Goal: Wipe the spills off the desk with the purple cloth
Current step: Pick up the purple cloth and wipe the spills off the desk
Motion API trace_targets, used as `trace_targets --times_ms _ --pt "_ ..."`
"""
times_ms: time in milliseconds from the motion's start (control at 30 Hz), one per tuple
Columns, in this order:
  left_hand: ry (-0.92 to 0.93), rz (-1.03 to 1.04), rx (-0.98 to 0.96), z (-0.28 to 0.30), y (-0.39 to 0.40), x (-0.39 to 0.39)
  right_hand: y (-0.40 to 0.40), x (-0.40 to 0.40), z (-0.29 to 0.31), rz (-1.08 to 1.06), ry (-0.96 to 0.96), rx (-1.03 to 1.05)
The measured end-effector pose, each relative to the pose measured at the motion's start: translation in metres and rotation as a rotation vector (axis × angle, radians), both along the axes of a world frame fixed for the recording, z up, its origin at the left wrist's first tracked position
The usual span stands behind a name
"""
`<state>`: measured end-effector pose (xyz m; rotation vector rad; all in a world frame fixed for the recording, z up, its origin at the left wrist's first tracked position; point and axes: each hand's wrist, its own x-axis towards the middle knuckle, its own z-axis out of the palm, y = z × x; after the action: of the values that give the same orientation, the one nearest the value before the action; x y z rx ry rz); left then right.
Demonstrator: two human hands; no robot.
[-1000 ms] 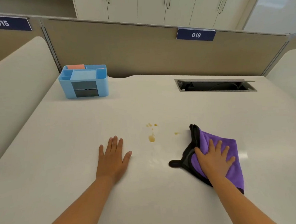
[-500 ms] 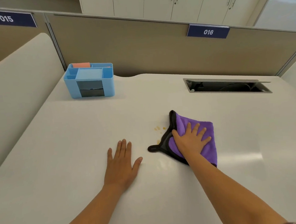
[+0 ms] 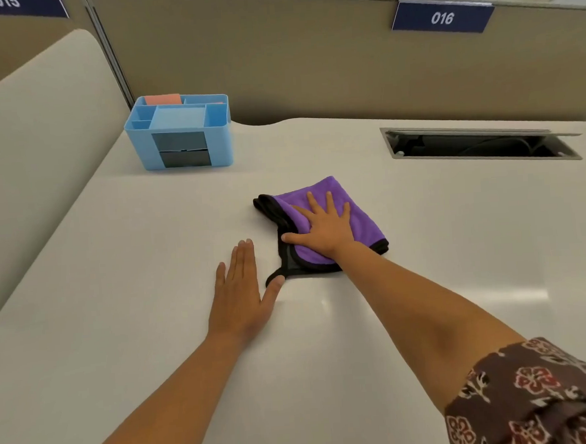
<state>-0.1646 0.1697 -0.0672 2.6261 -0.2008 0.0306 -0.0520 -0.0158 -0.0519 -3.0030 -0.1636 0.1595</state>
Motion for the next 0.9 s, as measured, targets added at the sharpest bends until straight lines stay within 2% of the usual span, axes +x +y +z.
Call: trace_targets --times_ms 100,233,333,567,733,800,900 --pt "-0.009 0.037 -0.140 0.003 0.004 -0.006 0.011 -0.020 -0.001 0.047 -0.016 0.060" --pt "-0.036 0.222 -0.435 0.008 0.018 -0.019 0.028 -0.060 -0.002 0.163 -0.007 0.130" --pt "0.045 0.330 -0.545 0.008 0.038 -0.026 0.042 -0.096 -0.001 0.246 0.006 0.154" --pt "0.086 0.268 -0.331 0.001 0.057 -0.036 0.054 -0.181 0.003 0.408 0.029 0.106" --pt "0.143 0.186 -0.260 -0.002 0.074 -0.044 0.007 -0.243 -0.001 0.485 0.024 0.102" --pt "0.116 0.109 -0.195 -0.004 0.081 -0.049 -0.025 -0.262 -0.001 0.458 0.018 0.140" --pt "0.091 0.042 -0.155 -0.003 0.084 -0.054 -0.079 -0.268 0.003 0.235 -0.005 0.245"
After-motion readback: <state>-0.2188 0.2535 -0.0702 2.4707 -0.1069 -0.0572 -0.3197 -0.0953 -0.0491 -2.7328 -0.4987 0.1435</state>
